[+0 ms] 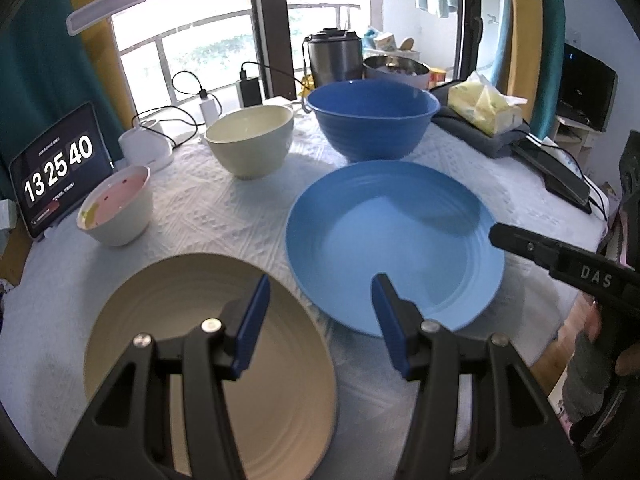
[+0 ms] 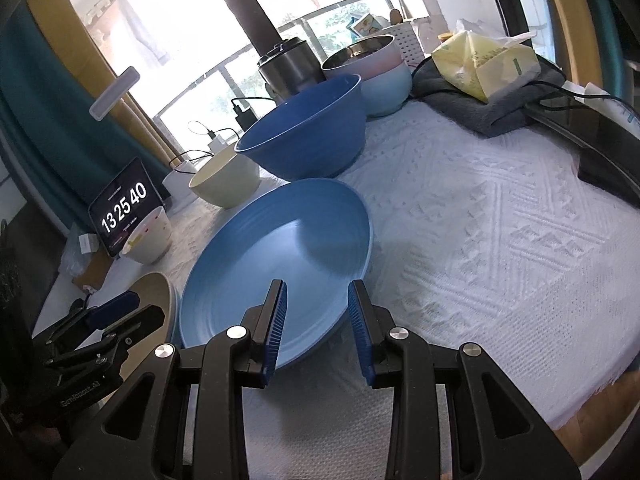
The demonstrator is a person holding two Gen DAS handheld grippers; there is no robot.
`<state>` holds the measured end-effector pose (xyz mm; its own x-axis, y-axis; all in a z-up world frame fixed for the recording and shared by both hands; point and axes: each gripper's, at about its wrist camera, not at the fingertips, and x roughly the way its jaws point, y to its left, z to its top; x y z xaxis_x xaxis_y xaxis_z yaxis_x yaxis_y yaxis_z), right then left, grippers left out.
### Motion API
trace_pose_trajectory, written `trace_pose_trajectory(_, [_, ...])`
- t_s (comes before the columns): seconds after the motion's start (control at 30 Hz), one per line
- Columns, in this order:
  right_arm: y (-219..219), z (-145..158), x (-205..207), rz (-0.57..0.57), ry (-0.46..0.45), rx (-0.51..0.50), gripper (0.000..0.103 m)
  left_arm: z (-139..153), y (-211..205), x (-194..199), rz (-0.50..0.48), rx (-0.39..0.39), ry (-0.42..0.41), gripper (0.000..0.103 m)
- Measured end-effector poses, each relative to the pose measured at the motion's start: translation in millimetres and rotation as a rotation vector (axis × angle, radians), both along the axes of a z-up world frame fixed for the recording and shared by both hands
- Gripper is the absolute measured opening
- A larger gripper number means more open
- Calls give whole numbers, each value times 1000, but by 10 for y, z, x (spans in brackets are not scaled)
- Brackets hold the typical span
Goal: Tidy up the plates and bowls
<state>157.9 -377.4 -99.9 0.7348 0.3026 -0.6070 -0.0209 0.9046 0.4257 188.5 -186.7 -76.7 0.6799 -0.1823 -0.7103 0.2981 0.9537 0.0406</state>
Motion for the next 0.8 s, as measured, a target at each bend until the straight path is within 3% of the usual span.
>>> trace_pose_trajectory(0.8, [-169, -139, 303, 18, 44, 29, 34, -189, -143, 478, 86, -28, 138, 55])
